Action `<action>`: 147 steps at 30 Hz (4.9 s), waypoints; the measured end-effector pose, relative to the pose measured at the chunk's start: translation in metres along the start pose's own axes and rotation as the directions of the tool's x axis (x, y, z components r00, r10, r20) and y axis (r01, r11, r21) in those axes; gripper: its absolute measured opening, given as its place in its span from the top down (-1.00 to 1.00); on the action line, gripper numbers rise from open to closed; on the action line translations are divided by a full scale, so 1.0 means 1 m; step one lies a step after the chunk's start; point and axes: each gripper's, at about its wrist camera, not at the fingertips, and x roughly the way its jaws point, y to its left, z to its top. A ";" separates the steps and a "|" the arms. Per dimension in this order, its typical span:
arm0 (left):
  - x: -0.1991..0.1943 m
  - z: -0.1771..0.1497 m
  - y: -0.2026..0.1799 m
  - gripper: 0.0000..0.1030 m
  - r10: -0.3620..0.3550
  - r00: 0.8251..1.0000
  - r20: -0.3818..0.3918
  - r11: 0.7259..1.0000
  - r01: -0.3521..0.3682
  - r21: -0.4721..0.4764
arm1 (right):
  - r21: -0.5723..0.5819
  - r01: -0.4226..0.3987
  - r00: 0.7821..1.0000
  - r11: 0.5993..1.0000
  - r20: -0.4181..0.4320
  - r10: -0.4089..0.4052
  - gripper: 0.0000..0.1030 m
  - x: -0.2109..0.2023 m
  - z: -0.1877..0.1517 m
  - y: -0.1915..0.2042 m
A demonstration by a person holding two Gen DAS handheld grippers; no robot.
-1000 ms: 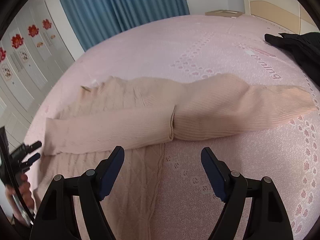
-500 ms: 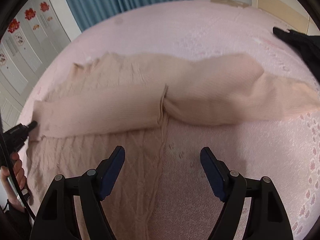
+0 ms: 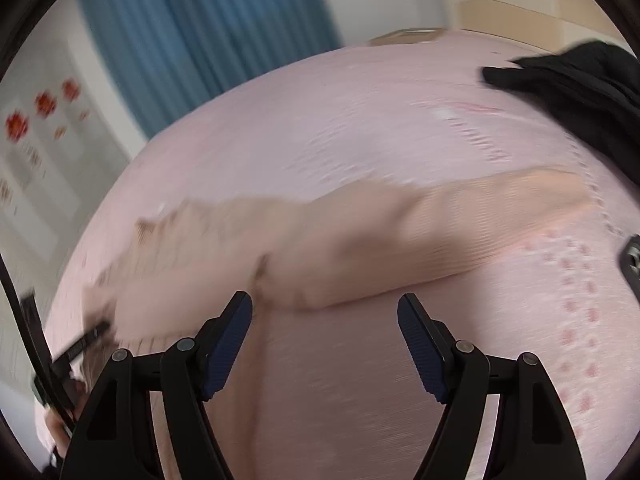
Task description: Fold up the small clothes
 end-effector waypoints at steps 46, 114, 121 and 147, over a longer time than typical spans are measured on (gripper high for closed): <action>-0.057 0.002 0.057 -0.81 -0.155 0.983 0.094 0.979 0.165 -0.119 | -0.064 0.187 0.958 0.980 0.232 -0.168 0.89 -0.045 0.125 -0.025; -0.029 -0.018 0.066 0.21 -0.289 0.957 0.029 0.894 0.280 -0.350 | -0.173 -0.075 0.986 0.982 -0.158 0.047 0.13 0.074 -0.027 0.092; -0.038 -0.001 0.059 0.88 -0.223 0.970 0.094 0.951 0.237 -0.197 | -0.166 -0.067 0.987 0.984 -0.156 0.041 0.14 0.079 -0.023 0.089; -0.016 0.012 0.048 0.76 -0.081 0.996 0.024 0.986 0.083 -0.146 | -0.142 -0.011 0.993 0.990 -0.114 -0.005 0.01 0.093 -0.014 0.088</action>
